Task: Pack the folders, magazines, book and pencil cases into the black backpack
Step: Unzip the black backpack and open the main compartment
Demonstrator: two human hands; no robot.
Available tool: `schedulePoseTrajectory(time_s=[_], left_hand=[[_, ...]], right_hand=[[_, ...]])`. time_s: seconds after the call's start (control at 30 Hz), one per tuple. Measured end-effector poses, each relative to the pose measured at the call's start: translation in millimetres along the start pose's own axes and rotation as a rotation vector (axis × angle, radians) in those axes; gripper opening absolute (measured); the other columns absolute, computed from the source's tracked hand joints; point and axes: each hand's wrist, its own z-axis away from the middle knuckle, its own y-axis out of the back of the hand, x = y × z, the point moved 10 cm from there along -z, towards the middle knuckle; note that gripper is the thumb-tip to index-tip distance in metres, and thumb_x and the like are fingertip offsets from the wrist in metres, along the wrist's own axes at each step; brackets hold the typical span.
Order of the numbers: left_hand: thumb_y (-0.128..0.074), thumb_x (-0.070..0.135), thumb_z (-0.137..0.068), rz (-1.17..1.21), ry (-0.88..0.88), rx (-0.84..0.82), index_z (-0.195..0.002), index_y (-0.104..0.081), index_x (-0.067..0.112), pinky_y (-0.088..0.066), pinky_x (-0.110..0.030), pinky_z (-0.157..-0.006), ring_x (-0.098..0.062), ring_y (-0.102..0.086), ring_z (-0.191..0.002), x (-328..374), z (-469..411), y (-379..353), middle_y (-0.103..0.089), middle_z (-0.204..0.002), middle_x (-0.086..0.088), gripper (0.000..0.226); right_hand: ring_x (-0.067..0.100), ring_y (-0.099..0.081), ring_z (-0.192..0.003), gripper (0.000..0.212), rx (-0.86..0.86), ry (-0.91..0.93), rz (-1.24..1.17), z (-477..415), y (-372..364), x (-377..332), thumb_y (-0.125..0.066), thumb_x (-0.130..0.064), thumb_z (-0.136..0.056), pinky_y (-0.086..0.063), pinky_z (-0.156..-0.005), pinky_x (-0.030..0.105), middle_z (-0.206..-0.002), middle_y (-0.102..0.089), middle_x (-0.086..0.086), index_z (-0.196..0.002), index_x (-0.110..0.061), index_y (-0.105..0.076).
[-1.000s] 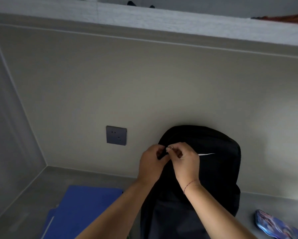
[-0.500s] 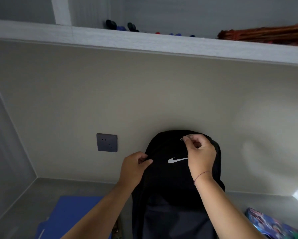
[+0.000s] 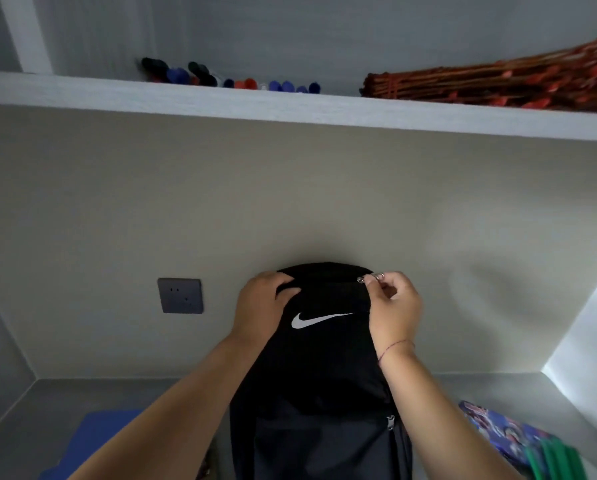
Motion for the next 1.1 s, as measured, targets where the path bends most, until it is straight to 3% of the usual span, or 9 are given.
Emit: schedulePoseTrajectory(time_s=[0.1, 0.17, 0.23, 0.33, 0.47, 0.57, 0.83, 1.0, 1.1], left_hand=[[-0.071, 0.019, -0.081, -0.013, 0.048, -0.01, -0.098, -0.073, 0.007, -0.048, -0.029, -0.079, -0.023, -0.066, -0.088, -14.4, -1.3, 8.6, -0.073, -0.096, -0.009, 0.021], [-0.07, 0.025, -0.082, -0.067, 0.043, -0.066, -0.104, -0.071, 0.013, -0.045, -0.026, -0.08, -0.02, -0.063, -0.093, -6.4, -3.7, 1.4, -0.071, -0.101, -0.005, 0.025], [-0.07, 0.034, -0.08, -0.122, -0.016, -0.096, -0.112, -0.067, 0.021, -0.043, -0.026, -0.084, -0.018, -0.06, -0.099, 15.4, -7.1, -9.1, -0.069, -0.106, 0.001, 0.034], [-0.073, 0.036, -0.077, -0.06, -0.119, -0.137, -0.119, -0.063, 0.022, -0.044, -0.027, -0.091, -0.015, -0.06, -0.104, 57.6, -10.3, -28.8, -0.069, -0.112, 0.002, 0.046], [-0.07, 0.034, -0.08, -0.195, -0.288, -0.211, -0.118, -0.065, 0.017, -0.043, -0.035, -0.095, -0.021, -0.06, -0.107, 99.9, -6.7, -64.1, -0.069, -0.113, -0.003, 0.042], [-0.067, 0.025, -0.084, -0.204, -0.332, -0.181, -0.11, -0.069, 0.013, -0.046, -0.035, -0.088, -0.024, -0.064, -0.098, 107.5, -3.3, -71.0, -0.071, -0.105, -0.006, 0.029], [-0.068, 0.016, -0.082, -0.175, -0.322, -0.082, -0.093, -0.074, 0.008, -0.053, -0.036, -0.077, -0.025, -0.068, -0.084, 112.2, -8.4, -61.7, -0.075, -0.089, -0.007, 0.015], [-0.067, 0.017, -0.084, -0.18, -0.291, -0.083, -0.094, -0.074, 0.01, -0.051, -0.034, -0.08, -0.023, -0.067, -0.086, 108.4, -11.0, -61.9, -0.075, -0.091, -0.005, 0.015], [-0.068, 0.017, -0.083, -0.161, -0.24, -0.077, -0.095, -0.074, 0.01, -0.047, -0.027, -0.08, -0.021, -0.066, -0.087, 103.4, -14.4, -59.5, -0.074, -0.093, -0.005, 0.015]], right_hand=[[0.015, -0.057, -0.066, 0.009, 0.022, -0.113, 0.012, -16.2, 26.7, 30.5, -0.068, -0.015, -0.082, -0.042, -0.055, 0.01, -0.069, -0.062, -0.004, -0.077, -0.011, -0.063], [0.005, -0.061, -0.062, 0.009, -0.004, -0.167, -0.032, -17.0, 31.1, 46.0, -0.069, -0.013, -0.082, -0.042, -0.054, 0.004, -0.067, -0.063, -0.008, -0.076, -0.01, -0.062], [-0.003, -0.063, -0.06, 0.013, -0.016, -0.185, -0.066, -15.6, 33.5, 53.6, -0.069, -0.013, -0.081, -0.045, -0.06, 0.01, -0.068, -0.066, -0.009, -0.072, -0.014, -0.059], [0.01, -0.064, -0.068, 0.014, -0.057, -0.187, -0.095, -14.5, 32.1, 53.6, -0.07, -0.015, -0.079, -0.047, -0.066, 0.021, -0.07, -0.068, -0.001, -0.071, -0.015, -0.059], [-0.004, -0.06, -0.057, 0.02, -0.092, -0.156, -0.093, -13.1, 32.9, 50.1, -0.07, -0.016, -0.078, -0.045, -0.061, 0.015, -0.062, -0.066, -0.011, -0.065, -0.022, -0.057], [-0.006, -0.055, -0.053, 0.019, -0.107, -0.156, -0.064, -14.3, 38.0, 56.8, -0.07, -0.021, -0.079, -0.042, -0.056, 0.014, -0.056, -0.063, -0.013, -0.064, -0.023, -0.057], [0.015, -0.058, -0.068, 0.016, -0.096, -0.268, -0.015, -8.6, 55.7, 101.3, -0.068, -0.028, -0.082, -0.047, -0.068, 0.032, -0.07, -0.064, -0.001, -0.074, -0.015, -0.062], [0.01, -0.055, -0.065, 0.018, -0.075, -0.312, -0.005, -2.8, 67.9, 123.3, -0.067, -0.026, -0.083, -0.042, -0.061, 0.02, -0.068, -0.062, -0.003, -0.069, -0.015, -0.062], [0.01, -0.056, -0.067, 0.021, -0.046, -0.37, 0.037, 3.2, 83.1, 141.5, -0.068, -0.026, -0.082, -0.041, -0.06, 0.019, -0.069, -0.062, -0.004, -0.066, -0.017, -0.059]])
